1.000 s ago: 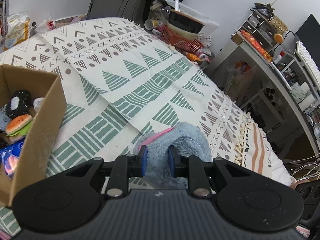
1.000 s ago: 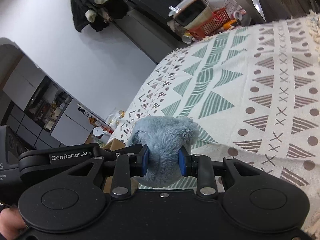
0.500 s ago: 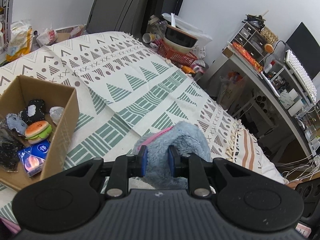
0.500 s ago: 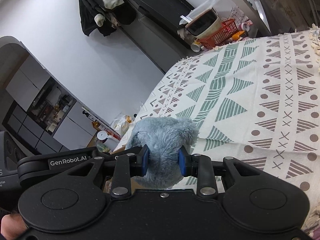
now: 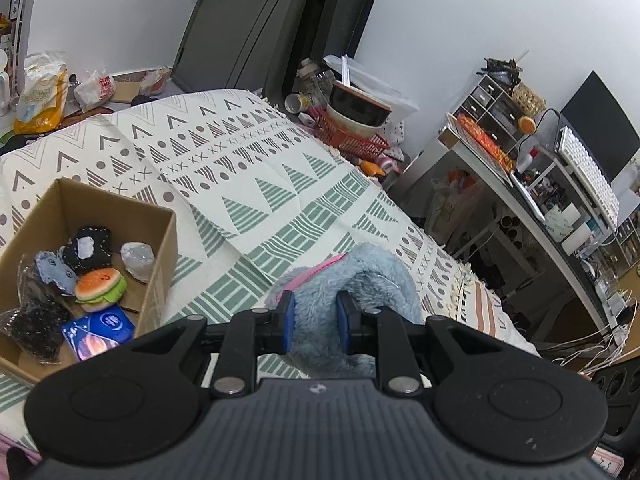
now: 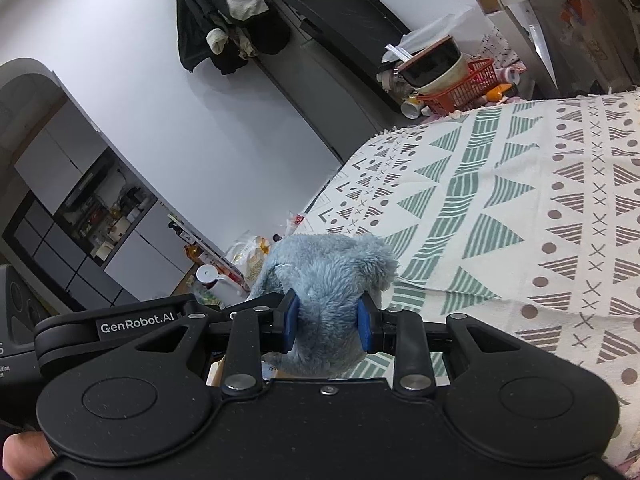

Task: Organize soft objects
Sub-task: 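Lift the gray plush with both tools and carry it over the box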

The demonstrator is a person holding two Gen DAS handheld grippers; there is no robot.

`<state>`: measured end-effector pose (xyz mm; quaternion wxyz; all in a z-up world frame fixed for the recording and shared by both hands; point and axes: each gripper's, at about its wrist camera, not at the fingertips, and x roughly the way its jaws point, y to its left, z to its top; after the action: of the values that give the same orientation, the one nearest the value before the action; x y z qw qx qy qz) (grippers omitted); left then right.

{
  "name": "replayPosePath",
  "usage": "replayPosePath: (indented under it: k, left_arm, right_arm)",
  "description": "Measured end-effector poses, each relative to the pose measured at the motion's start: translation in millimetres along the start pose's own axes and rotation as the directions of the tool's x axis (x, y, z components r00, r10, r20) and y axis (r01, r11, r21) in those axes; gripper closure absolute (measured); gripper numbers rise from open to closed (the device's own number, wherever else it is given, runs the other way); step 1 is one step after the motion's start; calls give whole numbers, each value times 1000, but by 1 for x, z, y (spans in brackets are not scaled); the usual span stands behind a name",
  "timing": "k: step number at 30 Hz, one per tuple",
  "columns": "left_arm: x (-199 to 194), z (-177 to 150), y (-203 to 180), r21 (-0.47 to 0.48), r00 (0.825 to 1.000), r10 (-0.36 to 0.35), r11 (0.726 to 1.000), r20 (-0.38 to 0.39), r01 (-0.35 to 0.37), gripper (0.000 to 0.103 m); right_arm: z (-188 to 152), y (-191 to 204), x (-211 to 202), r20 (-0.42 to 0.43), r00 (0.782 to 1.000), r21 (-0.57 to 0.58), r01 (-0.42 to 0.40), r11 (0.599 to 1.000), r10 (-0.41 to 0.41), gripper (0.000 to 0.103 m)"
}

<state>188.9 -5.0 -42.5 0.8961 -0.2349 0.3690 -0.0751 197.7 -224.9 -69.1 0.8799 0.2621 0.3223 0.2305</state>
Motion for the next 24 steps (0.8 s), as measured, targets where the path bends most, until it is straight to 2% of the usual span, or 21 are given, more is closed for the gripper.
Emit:
replayPosePath:
  k: [11, 24]
  left_arm:
    - [-14, 19, 33, -2, 1000, -20, 1000, 13, 20, 82]
    - [-21, 32, 98, -80, 1000, -6, 997, 22, 8, 82]
  right_arm:
    - [-5, 34, 20, 6, 1000, -18, 8, 1000, -8, 74]
    - [-22, 74, 65, -60, 998, -50, 13, 999, -16, 73]
